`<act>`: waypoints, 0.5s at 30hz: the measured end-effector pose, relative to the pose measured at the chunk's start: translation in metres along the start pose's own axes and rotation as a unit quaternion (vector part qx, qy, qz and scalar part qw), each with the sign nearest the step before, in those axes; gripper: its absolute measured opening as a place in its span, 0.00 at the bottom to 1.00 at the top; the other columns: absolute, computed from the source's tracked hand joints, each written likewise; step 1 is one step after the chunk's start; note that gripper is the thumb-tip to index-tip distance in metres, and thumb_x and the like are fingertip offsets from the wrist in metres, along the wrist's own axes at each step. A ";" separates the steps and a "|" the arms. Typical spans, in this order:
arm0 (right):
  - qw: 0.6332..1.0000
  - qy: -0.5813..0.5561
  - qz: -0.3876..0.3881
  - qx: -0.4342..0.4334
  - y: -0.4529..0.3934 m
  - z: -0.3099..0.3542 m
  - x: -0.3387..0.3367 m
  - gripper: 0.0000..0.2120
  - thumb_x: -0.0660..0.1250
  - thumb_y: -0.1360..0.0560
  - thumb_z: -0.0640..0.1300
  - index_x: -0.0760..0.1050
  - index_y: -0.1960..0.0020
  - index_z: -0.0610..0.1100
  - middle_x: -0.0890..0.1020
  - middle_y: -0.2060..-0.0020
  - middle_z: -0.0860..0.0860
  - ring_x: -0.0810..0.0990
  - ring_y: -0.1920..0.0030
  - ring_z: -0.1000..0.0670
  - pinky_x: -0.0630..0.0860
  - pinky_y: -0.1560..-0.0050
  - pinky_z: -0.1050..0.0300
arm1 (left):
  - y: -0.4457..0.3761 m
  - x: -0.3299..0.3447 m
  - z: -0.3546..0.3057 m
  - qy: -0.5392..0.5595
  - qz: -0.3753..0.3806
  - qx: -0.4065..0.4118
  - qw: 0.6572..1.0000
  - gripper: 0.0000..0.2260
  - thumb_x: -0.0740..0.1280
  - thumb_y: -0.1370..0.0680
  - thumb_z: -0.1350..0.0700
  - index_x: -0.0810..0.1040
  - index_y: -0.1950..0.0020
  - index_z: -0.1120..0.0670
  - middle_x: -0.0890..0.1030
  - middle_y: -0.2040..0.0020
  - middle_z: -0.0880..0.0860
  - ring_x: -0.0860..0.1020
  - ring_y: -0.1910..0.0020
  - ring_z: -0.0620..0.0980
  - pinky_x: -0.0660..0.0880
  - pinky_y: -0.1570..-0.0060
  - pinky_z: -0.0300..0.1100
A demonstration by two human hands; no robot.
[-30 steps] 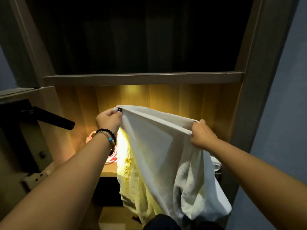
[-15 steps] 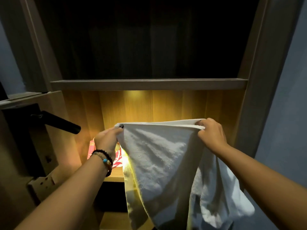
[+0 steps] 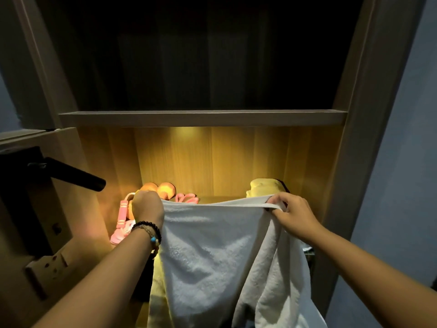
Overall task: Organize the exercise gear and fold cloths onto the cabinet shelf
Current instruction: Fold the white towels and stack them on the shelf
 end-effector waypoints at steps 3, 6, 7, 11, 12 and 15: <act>0.992 -0.102 0.075 0.031 0.008 0.001 0.009 0.08 0.67 0.24 0.40 0.72 0.48 0.49 0.79 0.52 0.48 0.79 0.52 0.47 0.78 0.50 0.47 | 0.002 -0.011 0.007 -0.077 0.000 0.078 0.994 0.14 0.50 0.24 0.58 0.61 0.69 0.57 0.62 0.69 0.53 0.62 0.65 0.54 0.58 0.65 0.44; 0.987 -0.106 0.109 0.053 0.017 0.002 0.020 0.11 0.66 0.24 0.39 0.71 0.44 0.50 0.78 0.53 0.43 0.78 0.53 0.43 0.76 0.53 0.50 | -0.001 -0.021 0.018 -0.069 0.005 0.050 0.996 0.10 0.62 0.24 0.56 0.71 0.63 0.59 0.69 0.66 0.53 0.66 0.65 0.52 0.62 0.67 0.44; 0.987 -0.100 0.113 0.056 0.020 0.001 0.023 0.13 0.66 0.24 0.38 0.72 0.43 0.50 0.79 0.53 0.43 0.78 0.53 0.44 0.75 0.53 0.51 | -0.003 -0.024 0.019 -0.087 0.012 0.059 0.994 0.10 0.65 0.25 0.54 0.72 0.63 0.59 0.71 0.66 0.53 0.67 0.66 0.51 0.63 0.67 0.44; 0.992 -0.007 0.126 0.001 0.024 0.010 0.025 0.09 0.69 0.27 0.40 0.78 0.47 0.47 0.81 0.54 0.51 0.78 0.52 0.51 0.76 0.48 0.50 | -0.012 -0.041 0.028 -0.095 -0.023 0.036 0.995 0.13 0.69 0.29 0.51 0.74 0.69 0.57 0.73 0.68 0.53 0.70 0.68 0.52 0.66 0.68 0.42; 0.992 0.021 0.122 -0.022 0.025 0.013 0.024 0.07 0.69 0.27 0.40 0.79 0.49 0.46 0.81 0.55 0.51 0.78 0.53 0.51 0.76 0.49 0.49 | -0.013 -0.045 0.032 -0.097 -0.038 0.021 0.994 0.14 0.70 0.30 0.51 0.73 0.69 0.57 0.73 0.70 0.53 0.70 0.69 0.52 0.66 0.69 0.41; 0.991 0.076 0.090 -0.068 0.026 0.022 0.020 0.08 0.66 0.28 0.35 0.80 0.52 0.43 0.81 0.56 0.50 0.77 0.55 0.51 0.76 0.52 0.53 | -0.009 -0.050 0.040 -0.101 -0.066 0.009 0.993 0.14 0.72 0.30 0.52 0.74 0.69 0.58 0.74 0.71 0.53 0.70 0.71 0.51 0.67 0.71 0.38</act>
Point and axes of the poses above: each hand's wrist, its own y-axis away from the middle knuckle, its own x-axis out of the palm, z = x × y, the point moved 7 cm from there along -y, towards the middle knuckle
